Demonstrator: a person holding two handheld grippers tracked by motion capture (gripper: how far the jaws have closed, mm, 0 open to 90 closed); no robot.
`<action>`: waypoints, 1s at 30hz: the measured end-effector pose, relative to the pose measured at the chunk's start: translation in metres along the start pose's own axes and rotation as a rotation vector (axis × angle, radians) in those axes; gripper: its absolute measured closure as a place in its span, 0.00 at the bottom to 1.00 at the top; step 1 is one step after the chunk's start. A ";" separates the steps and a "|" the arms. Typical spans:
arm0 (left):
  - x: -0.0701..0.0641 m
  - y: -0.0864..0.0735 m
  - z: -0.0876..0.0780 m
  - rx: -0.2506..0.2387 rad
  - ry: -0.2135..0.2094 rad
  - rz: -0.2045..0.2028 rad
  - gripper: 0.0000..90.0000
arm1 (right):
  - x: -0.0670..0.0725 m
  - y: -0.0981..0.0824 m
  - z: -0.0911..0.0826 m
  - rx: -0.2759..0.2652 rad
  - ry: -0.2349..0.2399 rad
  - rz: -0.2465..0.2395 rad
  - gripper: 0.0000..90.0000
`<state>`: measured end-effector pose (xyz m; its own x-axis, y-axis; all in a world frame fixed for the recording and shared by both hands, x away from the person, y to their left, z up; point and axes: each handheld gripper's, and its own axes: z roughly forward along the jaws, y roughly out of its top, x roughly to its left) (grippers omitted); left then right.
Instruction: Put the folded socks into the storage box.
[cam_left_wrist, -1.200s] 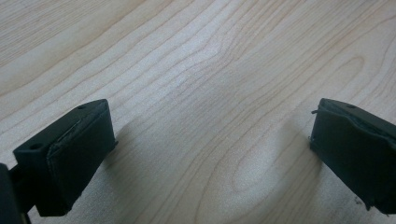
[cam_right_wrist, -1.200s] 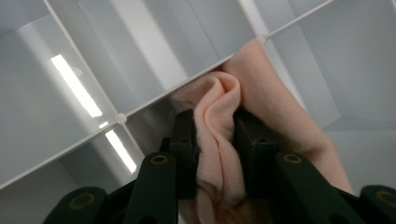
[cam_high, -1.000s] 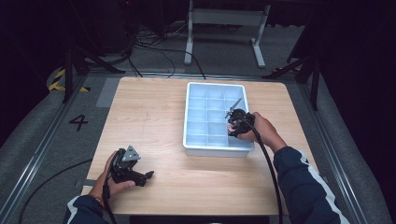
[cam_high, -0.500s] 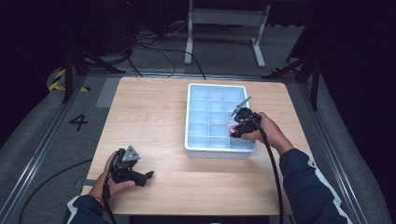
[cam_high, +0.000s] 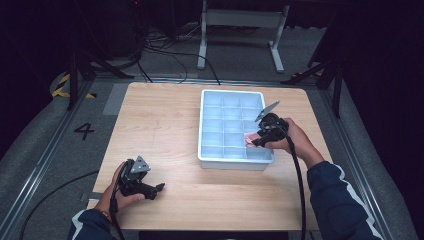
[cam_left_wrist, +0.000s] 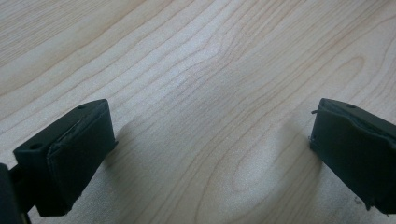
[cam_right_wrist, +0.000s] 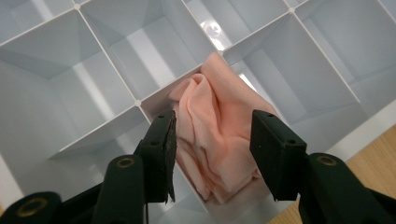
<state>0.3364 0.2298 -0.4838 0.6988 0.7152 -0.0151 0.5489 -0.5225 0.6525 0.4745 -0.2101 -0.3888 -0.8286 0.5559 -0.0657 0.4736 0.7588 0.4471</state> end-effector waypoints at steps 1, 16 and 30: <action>0.000 0.000 0.000 -0.002 0.001 0.000 0.00 | 0.000 -0.001 -0.002 -0.005 -0.005 -0.003 0.57; 0.000 0.000 0.000 -0.001 0.001 0.000 0.00 | 0.004 -0.017 -0.028 -0.100 -0.063 -0.031 0.52; 0.000 0.000 0.000 0.000 0.000 0.000 0.00 | 0.009 -0.050 -0.053 -0.168 -0.082 -0.043 0.51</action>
<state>0.3364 0.2298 -0.4838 0.6986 0.7153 -0.0150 0.5490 -0.5225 0.6524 0.4277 -0.2614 -0.3642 -0.8168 0.5552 -0.1569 0.3763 0.7188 0.5846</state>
